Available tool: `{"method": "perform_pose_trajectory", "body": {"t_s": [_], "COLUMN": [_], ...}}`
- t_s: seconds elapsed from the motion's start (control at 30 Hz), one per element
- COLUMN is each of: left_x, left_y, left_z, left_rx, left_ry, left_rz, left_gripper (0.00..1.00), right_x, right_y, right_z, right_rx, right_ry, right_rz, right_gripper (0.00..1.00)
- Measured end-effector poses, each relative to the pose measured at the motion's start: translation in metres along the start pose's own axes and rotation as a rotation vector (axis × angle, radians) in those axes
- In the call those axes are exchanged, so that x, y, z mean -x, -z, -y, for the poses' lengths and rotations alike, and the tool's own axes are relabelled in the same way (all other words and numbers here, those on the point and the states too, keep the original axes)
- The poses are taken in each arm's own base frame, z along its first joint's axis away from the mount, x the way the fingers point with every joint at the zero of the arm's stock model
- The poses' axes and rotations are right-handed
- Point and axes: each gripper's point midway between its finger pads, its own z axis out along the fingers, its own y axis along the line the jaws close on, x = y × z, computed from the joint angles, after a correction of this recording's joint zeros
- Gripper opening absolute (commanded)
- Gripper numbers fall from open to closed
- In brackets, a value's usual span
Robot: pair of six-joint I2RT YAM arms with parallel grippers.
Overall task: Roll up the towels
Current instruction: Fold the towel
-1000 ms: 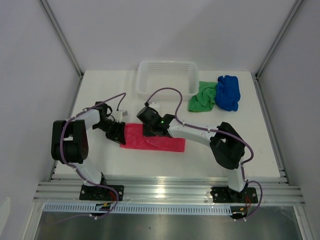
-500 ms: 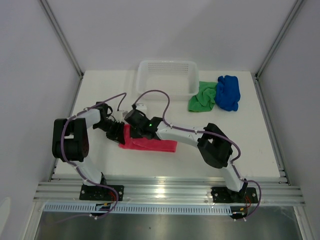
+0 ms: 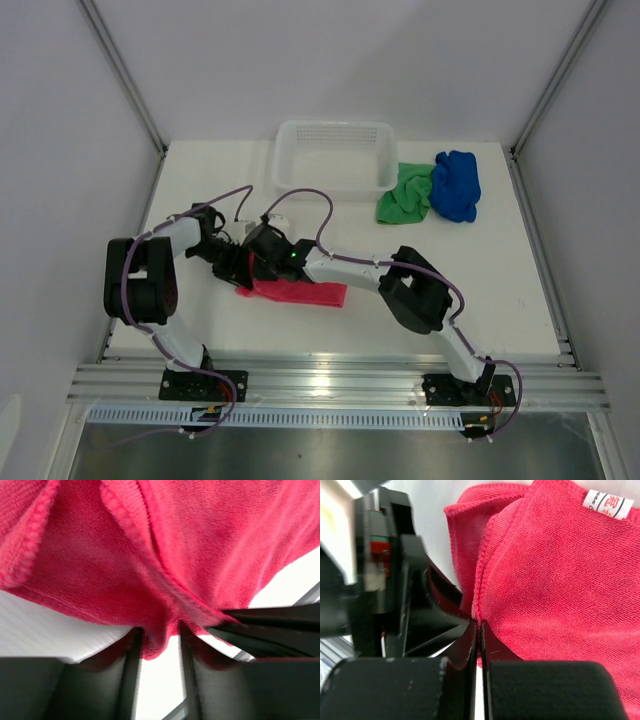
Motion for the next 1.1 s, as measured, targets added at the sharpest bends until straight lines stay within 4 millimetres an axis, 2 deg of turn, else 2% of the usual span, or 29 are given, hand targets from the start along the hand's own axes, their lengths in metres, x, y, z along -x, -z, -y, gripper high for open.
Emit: {"method": "perform_pose_trajectory", "body": {"t_s": [0.17, 0.27, 0.43, 0.53, 0.63, 0.8, 0.93, 1.03, 1.1], "left_x": [0.002, 0.003, 0.014, 0.023, 0.033, 0.047, 0.052, 0.051, 0.052], "left_y": [0.01, 0.02, 0.042, 0.055, 0.064, 0.065, 0.044, 0.025, 0.017], "left_z": [-0.006, -0.018, -0.027, -0.026, -0.021, -0.002, 0.016, 0.02, 0.015], "left_rx": [0.056, 0.118, 0.21, 0.241, 0.24, 0.205, 0.173, 0.166, 0.178], "left_ry": [-0.021, -0.017, -0.035, -0.053, -0.059, -0.078, -0.128, -0.134, -0.129], "left_rz": [0.015, 0.027, 0.071, 0.102, 0.129, 0.137, 0.077, 0.011, -0.019], "left_gripper": [0.55, 0.57, 0.59, 0.59, 0.58, 0.58, 0.59, 0.59, 0.58], "right_x": [0.0, 0.001, 0.001, 0.002, 0.004, 0.023, 0.051, 0.067, 0.068], "right_y": [-0.002, -0.002, -0.002, 0.0, 0.012, 0.069, 0.11, 0.124, 0.127], "right_z": [-0.002, -0.008, -0.015, -0.014, -0.003, 0.033, 0.091, 0.139, 0.169], "right_rx": [0.013, 0.042, 0.078, 0.079, 0.052, 0.014, -0.042, -0.105, -0.155], "right_ry": [-0.016, -0.021, 0.0, 0.026, 0.054, 0.043, -0.032, -0.092, -0.113], "right_rz": [-0.003, -0.006, -0.01, -0.007, 0.004, 0.051, 0.116, 0.154, 0.155], "right_gripper": [0.34, 0.42, 0.49, 0.48, 0.44, 0.41, 0.41, 0.41, 0.41]}}
